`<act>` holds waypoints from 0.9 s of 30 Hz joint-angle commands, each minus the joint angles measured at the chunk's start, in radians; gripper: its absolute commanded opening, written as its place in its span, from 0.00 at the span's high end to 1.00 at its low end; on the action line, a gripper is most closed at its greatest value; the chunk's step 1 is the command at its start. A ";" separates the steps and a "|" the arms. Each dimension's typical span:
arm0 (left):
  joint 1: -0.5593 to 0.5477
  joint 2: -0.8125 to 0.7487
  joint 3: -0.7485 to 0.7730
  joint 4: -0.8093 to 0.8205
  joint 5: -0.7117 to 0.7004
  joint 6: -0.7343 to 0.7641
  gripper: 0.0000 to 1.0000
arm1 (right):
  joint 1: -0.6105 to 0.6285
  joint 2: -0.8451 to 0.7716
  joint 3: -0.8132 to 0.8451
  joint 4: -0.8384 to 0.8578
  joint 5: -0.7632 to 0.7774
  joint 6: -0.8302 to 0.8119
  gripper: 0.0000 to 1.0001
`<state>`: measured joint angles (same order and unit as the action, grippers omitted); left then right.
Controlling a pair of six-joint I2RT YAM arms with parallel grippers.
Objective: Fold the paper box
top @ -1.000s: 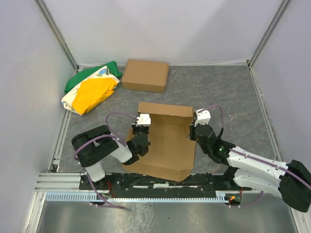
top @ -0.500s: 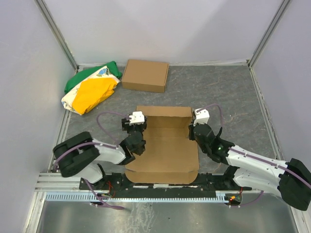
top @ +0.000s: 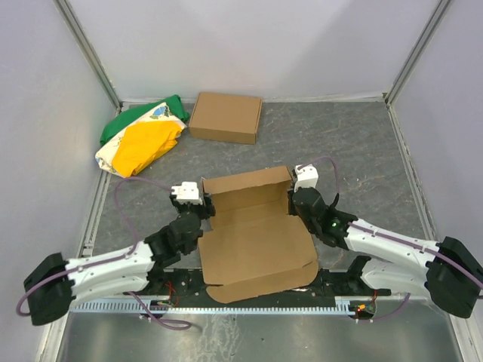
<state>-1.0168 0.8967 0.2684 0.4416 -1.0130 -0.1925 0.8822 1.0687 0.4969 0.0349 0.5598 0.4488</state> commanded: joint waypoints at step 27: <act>-0.001 -0.086 0.032 -0.327 0.062 -0.319 0.40 | 0.028 -0.023 0.102 -0.101 0.020 0.032 0.98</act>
<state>-1.0206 0.7578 0.3023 -0.0158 -0.8730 -0.4736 0.8970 1.0733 0.6006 -0.0971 0.5587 0.4442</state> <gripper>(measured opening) 0.594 0.037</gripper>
